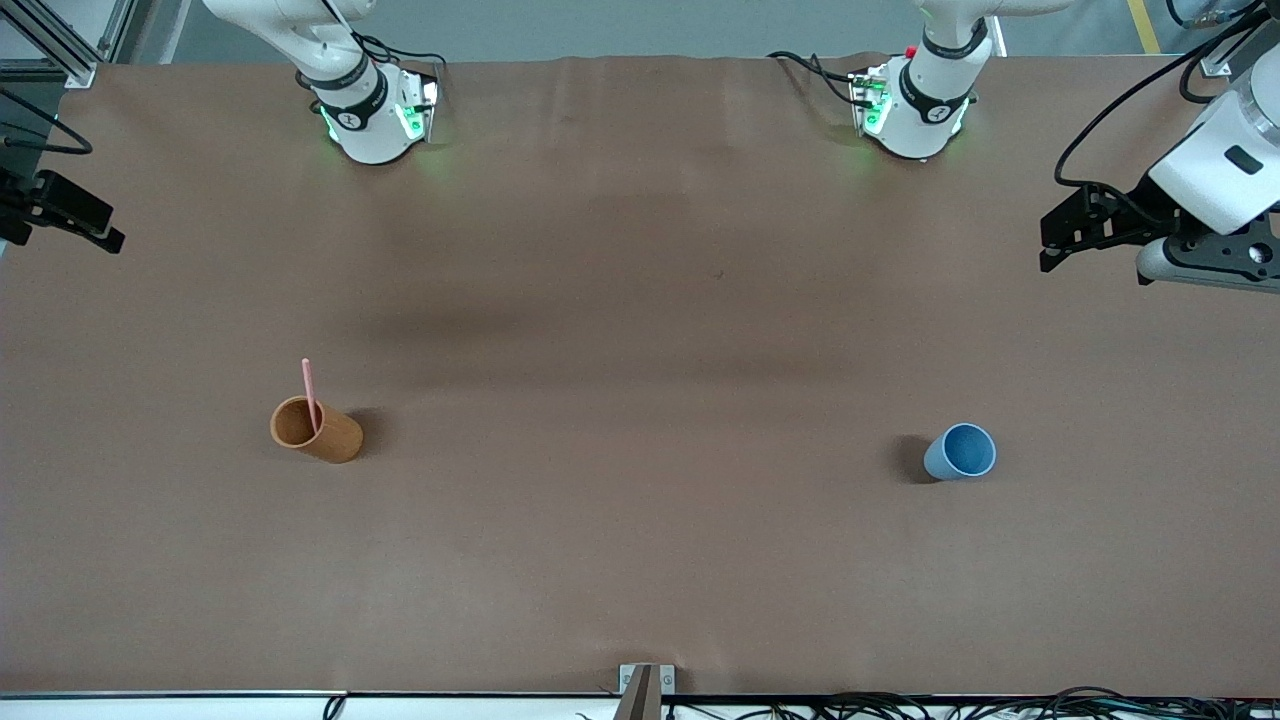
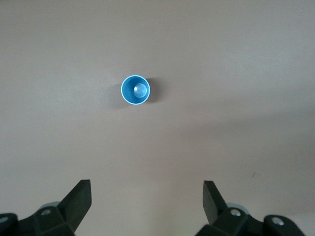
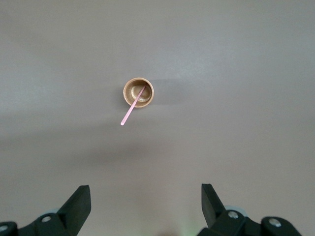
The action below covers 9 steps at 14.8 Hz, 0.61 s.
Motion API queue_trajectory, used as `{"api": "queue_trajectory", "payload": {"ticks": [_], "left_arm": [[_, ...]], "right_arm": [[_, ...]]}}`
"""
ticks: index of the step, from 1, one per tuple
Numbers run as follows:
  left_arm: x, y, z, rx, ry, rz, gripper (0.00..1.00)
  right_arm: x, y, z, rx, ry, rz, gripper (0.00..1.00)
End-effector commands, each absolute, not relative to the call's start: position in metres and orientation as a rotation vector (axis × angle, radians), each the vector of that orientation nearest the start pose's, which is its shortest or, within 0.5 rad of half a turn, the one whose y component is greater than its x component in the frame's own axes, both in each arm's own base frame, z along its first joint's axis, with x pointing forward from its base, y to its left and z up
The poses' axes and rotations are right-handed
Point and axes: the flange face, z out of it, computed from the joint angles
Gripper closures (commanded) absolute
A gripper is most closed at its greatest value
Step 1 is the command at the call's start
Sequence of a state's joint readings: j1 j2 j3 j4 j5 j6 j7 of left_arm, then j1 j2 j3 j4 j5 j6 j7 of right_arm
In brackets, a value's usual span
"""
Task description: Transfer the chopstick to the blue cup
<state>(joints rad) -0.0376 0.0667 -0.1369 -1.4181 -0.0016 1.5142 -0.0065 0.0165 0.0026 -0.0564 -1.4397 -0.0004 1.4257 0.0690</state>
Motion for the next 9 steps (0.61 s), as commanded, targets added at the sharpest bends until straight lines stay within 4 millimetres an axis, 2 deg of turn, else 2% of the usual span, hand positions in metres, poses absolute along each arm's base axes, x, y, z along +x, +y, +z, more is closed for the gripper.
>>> {"api": "queue_trajectory", "payload": {"ticks": [1, 7, 8, 9], "left_arm": [[0.561, -0.095, 0.663, -3.151, 0.277, -0.054, 0.00], [0.566, -0.093, 0.654, -3.152, 0.262, -0.030, 0.00], [0.573, -0.080, 0.646, -3.156, 0.236, -0.009, 0.00], [0.585, -0.055, 0.628, -3.162, 0.176, 0.032, 0.00]], "right_arm": [[0.536, -0.023, 0.670, -3.116, 0.166, 0.019, 0.01], [0.535, -0.021, 0.670, -3.120, 0.065, 0.028, 0.00], [0.534, -0.019, 0.670, -3.120, 0.060, 0.033, 0.00], [0.534, -0.017, 0.671, -3.120, 0.051, 0.031, 0.00]]}}
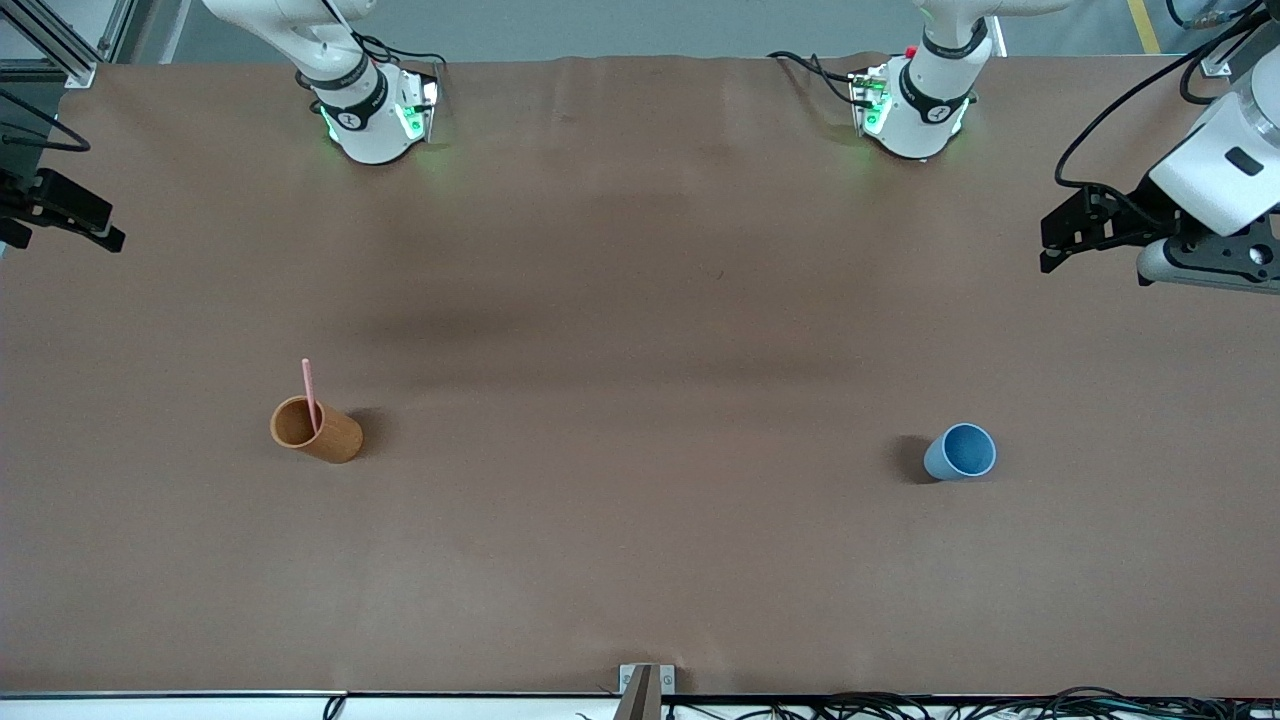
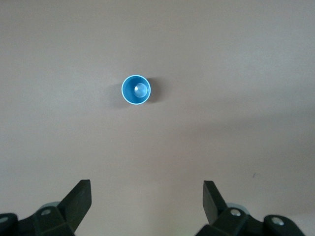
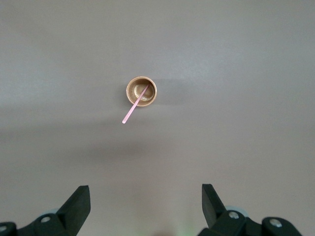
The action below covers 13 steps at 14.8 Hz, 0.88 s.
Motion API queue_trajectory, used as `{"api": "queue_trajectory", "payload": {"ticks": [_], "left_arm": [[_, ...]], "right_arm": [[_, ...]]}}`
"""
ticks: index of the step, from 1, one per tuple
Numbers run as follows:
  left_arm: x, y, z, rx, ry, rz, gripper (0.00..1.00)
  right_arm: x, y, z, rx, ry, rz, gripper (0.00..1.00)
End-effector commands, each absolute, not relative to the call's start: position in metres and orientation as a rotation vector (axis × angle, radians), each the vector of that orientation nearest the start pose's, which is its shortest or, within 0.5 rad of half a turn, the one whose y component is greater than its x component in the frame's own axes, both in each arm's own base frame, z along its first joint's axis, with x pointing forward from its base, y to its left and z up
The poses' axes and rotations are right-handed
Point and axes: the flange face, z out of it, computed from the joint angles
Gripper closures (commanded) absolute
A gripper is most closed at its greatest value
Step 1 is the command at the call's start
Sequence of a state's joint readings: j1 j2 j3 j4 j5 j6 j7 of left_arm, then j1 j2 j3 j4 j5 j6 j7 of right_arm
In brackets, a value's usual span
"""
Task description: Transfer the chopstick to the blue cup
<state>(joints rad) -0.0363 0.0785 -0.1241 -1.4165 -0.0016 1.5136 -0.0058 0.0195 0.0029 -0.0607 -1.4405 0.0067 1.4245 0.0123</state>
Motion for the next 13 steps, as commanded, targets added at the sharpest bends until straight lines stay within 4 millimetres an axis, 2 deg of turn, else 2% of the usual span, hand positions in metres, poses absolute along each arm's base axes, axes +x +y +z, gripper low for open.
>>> {"api": "queue_trajectory", "payload": {"ticks": [1, 3, 5, 6, 9, 11, 13], "left_arm": [[0.597, -0.043, 0.615, -3.165, 0.163, 0.037, 0.00], [0.621, -0.022, 0.589, -3.198, 0.148, -0.026, 0.00], [0.648, -0.022, 0.535, -3.206, 0.130, 0.027, 0.00], [0.658, -0.023, 0.509, -3.206, 0.125, 0.049, 0.00], [0.676, -0.023, 0.431, -3.194, 0.122, 0.045, 0.00], [0.679, -0.023, 0.390, -3.191, 0.118, 0.047, 0.00], [0.679, -0.021, 0.350, -3.184, 0.110, 0.059, 0.00]], "right_arm": [[0.535, -0.016, 0.669, -3.118, 0.048, 0.035, 0.00], [0.535, -0.006, 0.671, -3.121, 0.020, 0.021, 0.01], [0.538, 0.003, 0.661, -3.122, -0.005, 0.024, 0.01], [0.542, 0.009, 0.644, -3.122, -0.018, 0.031, 0.02], [0.544, 0.010, 0.591, -3.121, -0.017, 0.058, 0.06], [0.543, 0.018, 0.564, -3.120, -0.036, 0.022, 0.07], [0.543, 0.031, 0.529, -3.119, -0.071, -0.015, 0.08]]}}
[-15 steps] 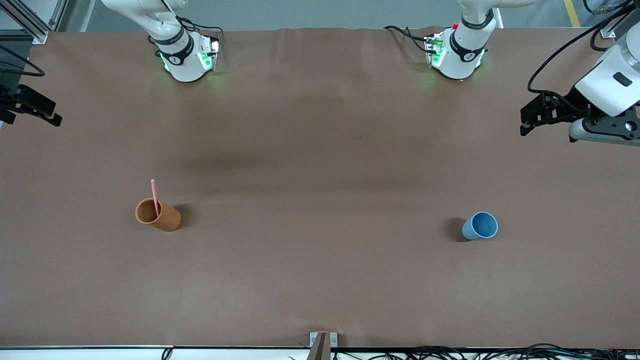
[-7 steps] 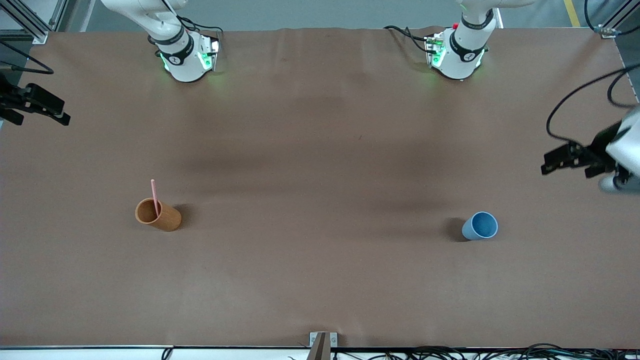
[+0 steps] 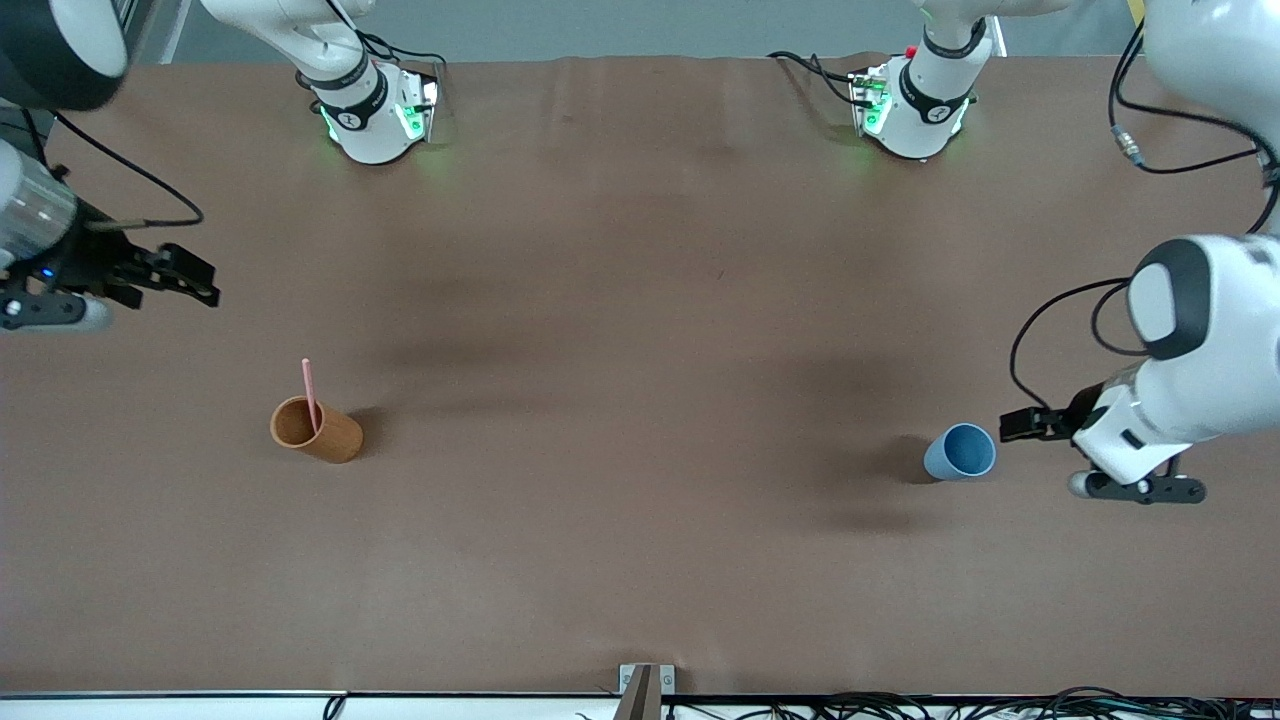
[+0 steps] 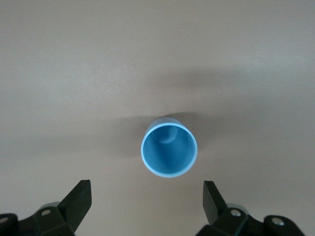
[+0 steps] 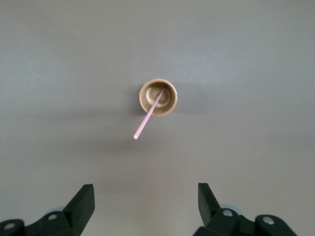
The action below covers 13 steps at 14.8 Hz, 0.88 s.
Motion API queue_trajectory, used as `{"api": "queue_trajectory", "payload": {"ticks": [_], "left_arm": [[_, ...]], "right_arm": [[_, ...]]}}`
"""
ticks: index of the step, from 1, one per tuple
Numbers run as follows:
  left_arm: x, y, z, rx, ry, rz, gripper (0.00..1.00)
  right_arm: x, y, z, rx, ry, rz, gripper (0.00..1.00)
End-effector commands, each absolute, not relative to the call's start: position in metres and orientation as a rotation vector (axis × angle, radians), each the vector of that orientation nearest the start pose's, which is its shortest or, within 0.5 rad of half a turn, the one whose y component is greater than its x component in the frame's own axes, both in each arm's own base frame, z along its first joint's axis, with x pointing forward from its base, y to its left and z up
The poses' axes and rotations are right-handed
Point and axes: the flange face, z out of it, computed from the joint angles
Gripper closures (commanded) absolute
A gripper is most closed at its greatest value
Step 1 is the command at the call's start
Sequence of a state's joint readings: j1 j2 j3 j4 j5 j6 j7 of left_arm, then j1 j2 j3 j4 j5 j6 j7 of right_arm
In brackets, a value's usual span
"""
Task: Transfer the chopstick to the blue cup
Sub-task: 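Move the right gripper over the chopstick while the left gripper reaches the blue cup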
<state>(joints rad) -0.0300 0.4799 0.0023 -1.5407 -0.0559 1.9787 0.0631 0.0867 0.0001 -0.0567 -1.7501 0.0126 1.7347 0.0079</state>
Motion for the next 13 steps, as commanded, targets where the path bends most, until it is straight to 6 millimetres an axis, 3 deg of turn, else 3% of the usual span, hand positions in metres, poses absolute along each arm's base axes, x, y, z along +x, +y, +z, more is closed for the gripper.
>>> {"api": "queue_trajectory", "payload": {"ticks": [1, 3, 4, 5, 8, 10, 13], "left_arm": [[0.679, -0.020, 0.337, -3.184, 0.104, 0.040, 0.00], [0.675, -0.022, 0.304, -3.183, 0.095, 0.053, 0.00], [0.674, -0.021, 0.296, -3.182, 0.083, 0.038, 0.00], [0.673, -0.022, 0.288, -3.183, 0.080, 0.031, 0.00], [0.675, -0.021, 0.273, -3.182, 0.076, 0.033, 0.05], [0.676, -0.023, 0.259, -3.182, 0.070, 0.019, 0.20], [0.676, -0.025, 0.253, -3.182, 0.072, 0.024, 0.60]], "right_arm": [[0.541, 0.032, 0.507, -3.118, -0.077, -0.034, 0.10], [0.527, 0.045, 0.465, -3.113, -0.116, -0.105, 0.13], [0.519, 0.062, 0.445, -3.108, -0.167, -0.136, 0.18], [0.517, 0.065, 0.433, -3.107, -0.177, -0.160, 0.22], [0.517, 0.065, 0.420, -3.114, -0.197, -0.224, 0.36], [0.517, 0.065, 0.411, -3.160, -0.265, -0.218, 0.41], [0.517, 0.060, 0.397, -3.201, -0.329, -0.251, 0.46]]}}
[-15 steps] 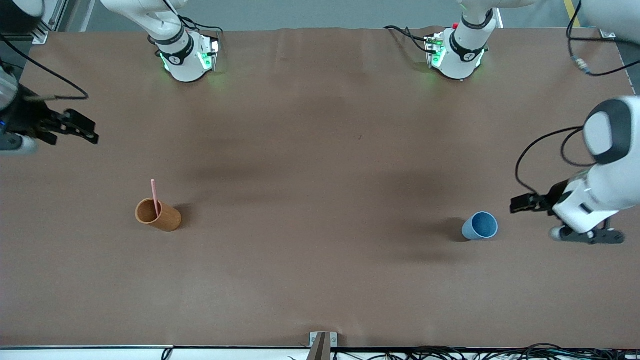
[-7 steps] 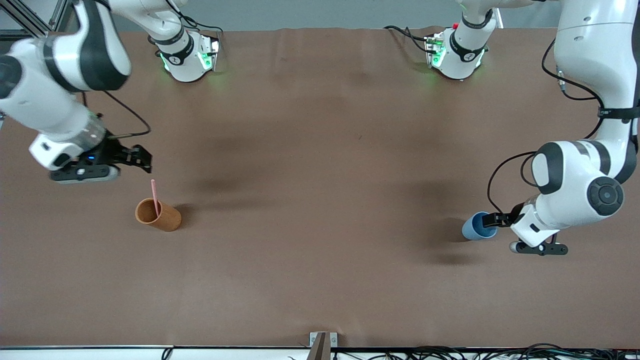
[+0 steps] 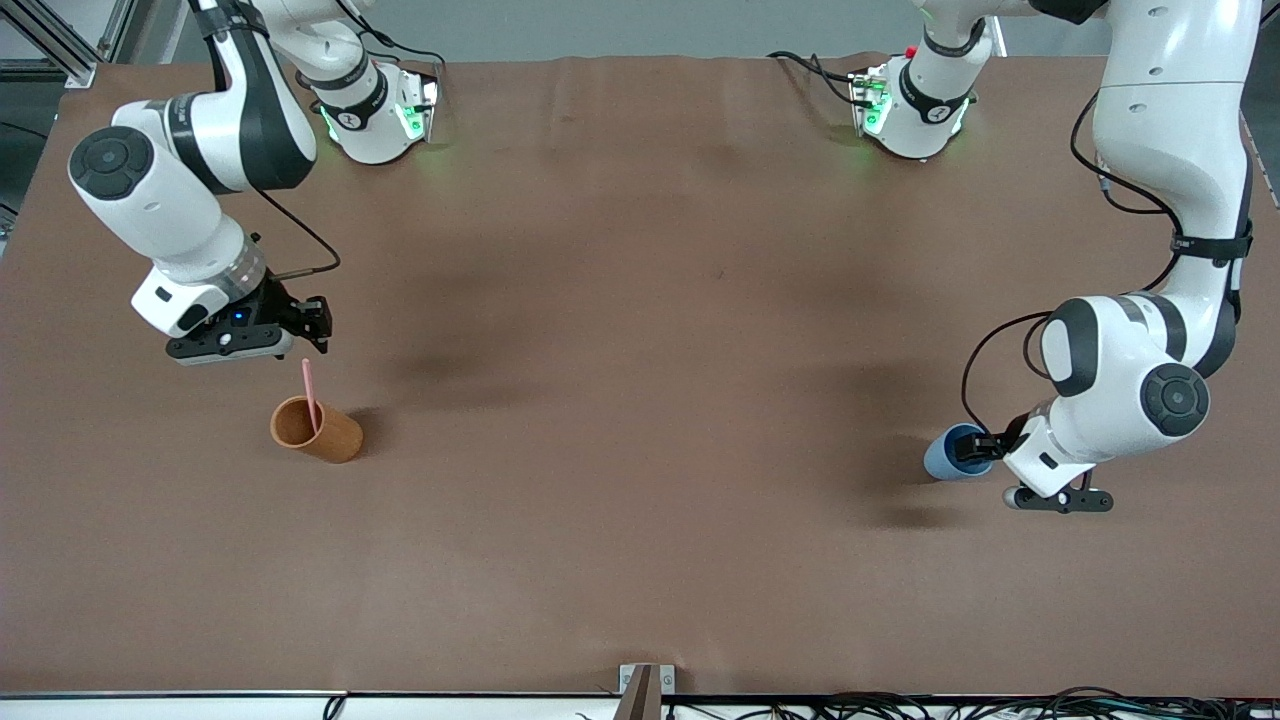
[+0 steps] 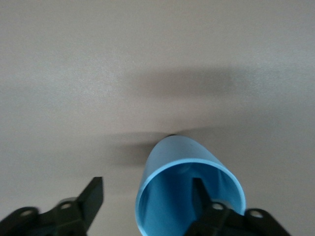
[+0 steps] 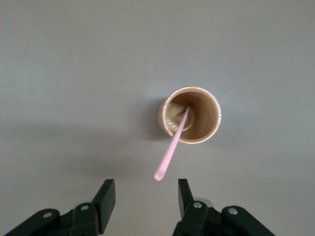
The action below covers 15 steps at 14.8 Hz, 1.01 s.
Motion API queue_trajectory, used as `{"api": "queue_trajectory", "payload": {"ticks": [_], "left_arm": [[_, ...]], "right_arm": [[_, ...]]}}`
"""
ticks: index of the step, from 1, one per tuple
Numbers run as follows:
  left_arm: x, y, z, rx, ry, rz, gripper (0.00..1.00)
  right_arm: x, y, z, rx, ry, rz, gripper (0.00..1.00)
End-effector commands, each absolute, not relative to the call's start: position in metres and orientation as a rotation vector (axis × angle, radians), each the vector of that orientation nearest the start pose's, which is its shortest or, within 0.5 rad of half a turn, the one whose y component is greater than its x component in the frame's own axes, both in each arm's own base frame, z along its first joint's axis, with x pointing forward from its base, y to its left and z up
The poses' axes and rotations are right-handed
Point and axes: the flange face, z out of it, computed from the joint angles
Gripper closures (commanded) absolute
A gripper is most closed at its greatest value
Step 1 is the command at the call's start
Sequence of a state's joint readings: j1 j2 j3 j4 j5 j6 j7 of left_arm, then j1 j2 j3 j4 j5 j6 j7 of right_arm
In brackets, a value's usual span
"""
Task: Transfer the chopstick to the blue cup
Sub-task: 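Grasp the pink chopstick with the right gripper while the left gripper grasps the cup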
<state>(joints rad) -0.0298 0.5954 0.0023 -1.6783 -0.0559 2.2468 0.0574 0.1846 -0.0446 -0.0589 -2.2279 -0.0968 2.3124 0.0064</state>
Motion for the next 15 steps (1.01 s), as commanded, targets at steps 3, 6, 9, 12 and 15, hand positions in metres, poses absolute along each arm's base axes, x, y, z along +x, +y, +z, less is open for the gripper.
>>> {"api": "queue_trajectory", "payload": {"ticks": [3, 6, 9, 12, 15], "left_arm": [[0.676, -0.027, 0.251, -3.175, 0.100, 0.019, 0.90], [0.678, -0.033, 0.272, -3.123, 0.173, -0.017, 0.98], [0.673, -0.068, 0.332, -3.143, 0.115, -0.056, 0.99], [0.656, -0.148, 0.372, -3.202, -0.076, -0.035, 0.99], [0.625, -0.241, 0.389, -3.231, -0.282, -0.012, 0.99]], "right_arm": [[0.513, 0.061, 0.373, -3.190, -0.333, -0.289, 0.47], [0.514, 0.062, 0.367, -3.187, -0.341, -0.306, 0.60], [0.517, 0.057, 0.368, -3.211, -0.394, -0.349, 0.69], [0.517, 0.055, 0.364, -3.212, -0.388, -0.353, 0.71], [0.516, 0.051, 0.359, -3.207, -0.378, -0.376, 0.75]]}}
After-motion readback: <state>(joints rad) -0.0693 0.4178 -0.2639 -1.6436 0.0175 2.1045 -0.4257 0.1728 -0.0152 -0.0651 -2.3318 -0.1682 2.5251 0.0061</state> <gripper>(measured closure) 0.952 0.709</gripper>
